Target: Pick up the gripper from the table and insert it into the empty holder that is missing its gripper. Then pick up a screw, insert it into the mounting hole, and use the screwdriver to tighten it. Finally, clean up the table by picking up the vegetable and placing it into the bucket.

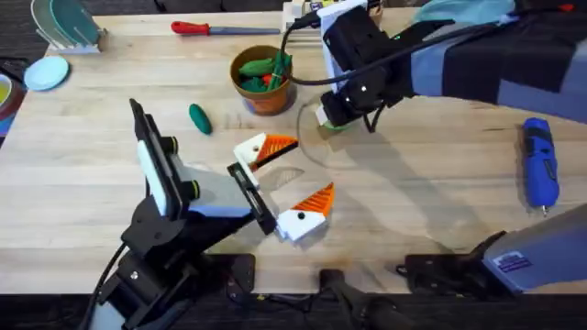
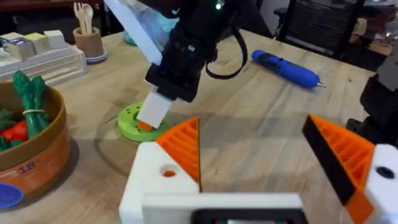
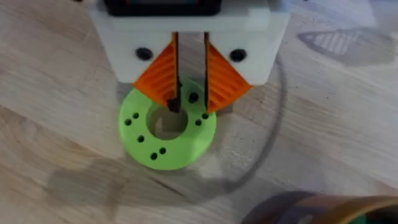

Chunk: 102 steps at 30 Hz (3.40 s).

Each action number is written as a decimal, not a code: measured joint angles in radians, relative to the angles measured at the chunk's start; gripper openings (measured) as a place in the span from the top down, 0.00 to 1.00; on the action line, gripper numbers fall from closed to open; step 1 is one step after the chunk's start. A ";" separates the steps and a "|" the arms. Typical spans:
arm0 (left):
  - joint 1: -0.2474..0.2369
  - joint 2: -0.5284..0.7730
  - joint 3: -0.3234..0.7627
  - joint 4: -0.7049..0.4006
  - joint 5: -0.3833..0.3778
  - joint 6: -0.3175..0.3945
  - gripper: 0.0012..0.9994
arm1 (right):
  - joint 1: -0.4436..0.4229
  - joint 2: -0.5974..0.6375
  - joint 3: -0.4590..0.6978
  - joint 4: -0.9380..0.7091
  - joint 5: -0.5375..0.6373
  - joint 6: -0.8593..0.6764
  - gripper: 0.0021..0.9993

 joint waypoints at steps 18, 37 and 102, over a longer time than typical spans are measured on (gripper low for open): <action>0.000 0.000 0.000 0.000 0.000 0.000 0.01 | 0.001 0.016 0.027 -0.050 0.018 -0.004 1.00; 0.000 0.000 0.000 0.000 0.000 0.000 0.01 | 0.001 0.035 0.444 -0.389 0.037 -0.077 1.00; 0.000 0.000 0.000 0.000 0.000 0.064 0.01 | 0.383 0.003 0.711 -0.649 -0.216 -0.080 1.00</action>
